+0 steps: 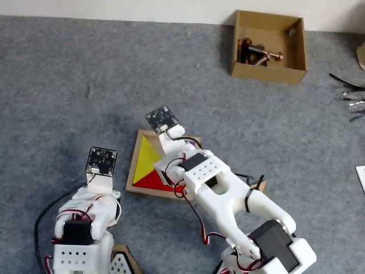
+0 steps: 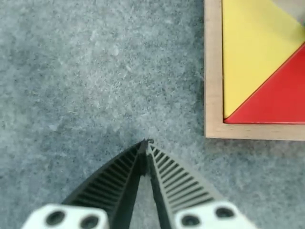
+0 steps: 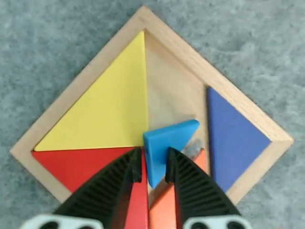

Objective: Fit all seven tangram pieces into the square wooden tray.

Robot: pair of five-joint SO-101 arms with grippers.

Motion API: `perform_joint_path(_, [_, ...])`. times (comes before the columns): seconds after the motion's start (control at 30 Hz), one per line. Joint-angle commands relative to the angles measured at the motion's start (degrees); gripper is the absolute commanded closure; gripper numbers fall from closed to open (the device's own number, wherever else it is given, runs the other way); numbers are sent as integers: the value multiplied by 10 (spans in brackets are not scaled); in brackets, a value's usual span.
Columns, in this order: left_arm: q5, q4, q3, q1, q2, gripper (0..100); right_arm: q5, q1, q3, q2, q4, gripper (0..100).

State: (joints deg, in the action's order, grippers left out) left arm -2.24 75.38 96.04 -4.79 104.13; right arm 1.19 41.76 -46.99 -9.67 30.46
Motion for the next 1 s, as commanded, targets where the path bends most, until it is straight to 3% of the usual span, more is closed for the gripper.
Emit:
perform_joint_path(0.0, [-3, 3, 11, -5, 3, 995, 0, -10, 6, -27, 4, 922])
perform_joint_path(0.47, [-3, 3, 11, -5, 3, 995, 3, -13, 8, -25, 69, 922])
perform_joint_path(0.67, [-3, 3, 11, -5, 3, 995, 61, -49, 18, -29, 118, 922])
perform_joint_path(0.97, [-3, 3, 11, -5, 3, 995, 63, -51, 74, -117, 129, 922])
